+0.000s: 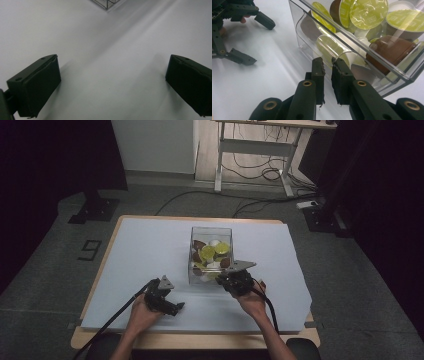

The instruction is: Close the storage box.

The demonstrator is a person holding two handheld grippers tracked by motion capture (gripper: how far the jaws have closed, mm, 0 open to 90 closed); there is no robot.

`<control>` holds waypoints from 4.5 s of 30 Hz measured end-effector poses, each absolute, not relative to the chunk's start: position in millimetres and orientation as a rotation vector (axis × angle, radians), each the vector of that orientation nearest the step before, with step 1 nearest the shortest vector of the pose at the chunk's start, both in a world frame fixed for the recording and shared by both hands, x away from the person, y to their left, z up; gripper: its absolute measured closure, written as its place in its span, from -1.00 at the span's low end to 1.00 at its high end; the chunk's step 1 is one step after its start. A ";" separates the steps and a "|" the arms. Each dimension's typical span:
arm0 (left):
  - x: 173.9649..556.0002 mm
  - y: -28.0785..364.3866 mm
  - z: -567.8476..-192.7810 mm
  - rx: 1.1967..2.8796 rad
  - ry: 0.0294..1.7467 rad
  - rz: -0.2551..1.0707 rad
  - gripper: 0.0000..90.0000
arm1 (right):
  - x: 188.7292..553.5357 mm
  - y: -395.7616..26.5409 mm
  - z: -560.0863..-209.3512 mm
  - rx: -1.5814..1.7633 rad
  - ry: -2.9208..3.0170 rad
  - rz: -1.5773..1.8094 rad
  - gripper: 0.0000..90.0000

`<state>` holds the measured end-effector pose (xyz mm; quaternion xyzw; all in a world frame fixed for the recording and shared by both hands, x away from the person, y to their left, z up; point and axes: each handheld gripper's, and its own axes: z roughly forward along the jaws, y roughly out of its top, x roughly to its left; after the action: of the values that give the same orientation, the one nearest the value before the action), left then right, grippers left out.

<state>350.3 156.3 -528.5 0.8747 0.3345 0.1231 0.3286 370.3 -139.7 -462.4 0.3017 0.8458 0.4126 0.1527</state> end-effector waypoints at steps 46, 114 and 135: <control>350.3 156.4 -528.6 2.288 0.876 0.322 -1.00 | 386.2 -128.9 -473.0 0.968 2.303 1.141 0.81; 350.7 156.7 -528.6 2.286 0.876 0.321 -1.00 | 354.7 -182.1 -448.2 0.906 2.401 1.091 -0.64; 350.7 156.6 -528.7 2.285 0.877 0.321 -1.00 | 355.1 -212.2 -448.7 0.949 2.349 1.019 -0.92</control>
<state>350.7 156.6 -528.7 0.8738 0.3352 0.1228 0.3301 355.1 -212.2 -448.7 0.3401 0.8422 0.3654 0.2038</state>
